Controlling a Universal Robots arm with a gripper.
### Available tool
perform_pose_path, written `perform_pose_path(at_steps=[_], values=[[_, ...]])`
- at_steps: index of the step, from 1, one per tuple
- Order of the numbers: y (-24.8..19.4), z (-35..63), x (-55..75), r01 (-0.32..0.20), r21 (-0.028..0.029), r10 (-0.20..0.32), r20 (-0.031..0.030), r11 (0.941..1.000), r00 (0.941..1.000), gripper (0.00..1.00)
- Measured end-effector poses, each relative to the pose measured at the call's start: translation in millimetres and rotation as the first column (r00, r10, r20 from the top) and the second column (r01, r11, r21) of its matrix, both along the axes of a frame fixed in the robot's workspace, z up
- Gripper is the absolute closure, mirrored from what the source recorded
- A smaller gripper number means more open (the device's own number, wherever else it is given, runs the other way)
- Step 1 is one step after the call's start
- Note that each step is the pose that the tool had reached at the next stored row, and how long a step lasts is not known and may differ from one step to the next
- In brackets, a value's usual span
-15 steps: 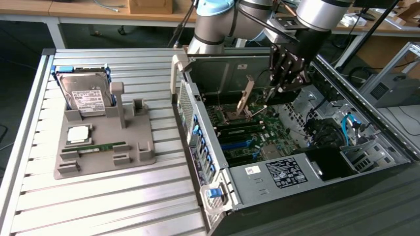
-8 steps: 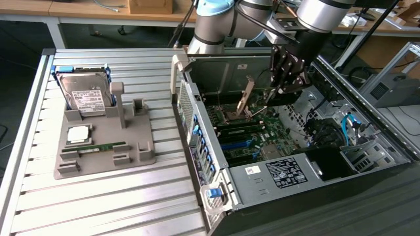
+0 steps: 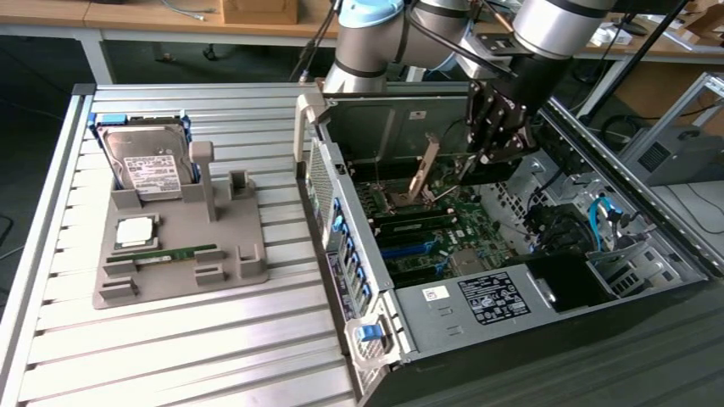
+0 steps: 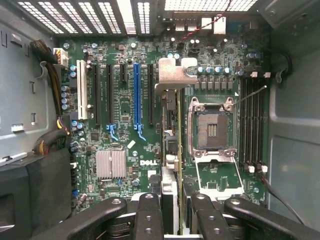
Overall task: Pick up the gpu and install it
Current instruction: 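Insert the gpu into the slot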
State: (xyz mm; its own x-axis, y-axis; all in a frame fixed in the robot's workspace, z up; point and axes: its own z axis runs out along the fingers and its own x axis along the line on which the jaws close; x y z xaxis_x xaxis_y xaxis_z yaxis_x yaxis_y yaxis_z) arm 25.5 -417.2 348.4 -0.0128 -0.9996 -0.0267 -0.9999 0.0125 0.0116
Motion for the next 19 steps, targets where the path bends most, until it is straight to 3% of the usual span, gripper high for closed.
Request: perform_pose_path(at_steps=[19], values=[[-0.6,-8.4,0.0,0.000,0.0000,0.000,0.0000,1.0000,1.0000,0.73]])
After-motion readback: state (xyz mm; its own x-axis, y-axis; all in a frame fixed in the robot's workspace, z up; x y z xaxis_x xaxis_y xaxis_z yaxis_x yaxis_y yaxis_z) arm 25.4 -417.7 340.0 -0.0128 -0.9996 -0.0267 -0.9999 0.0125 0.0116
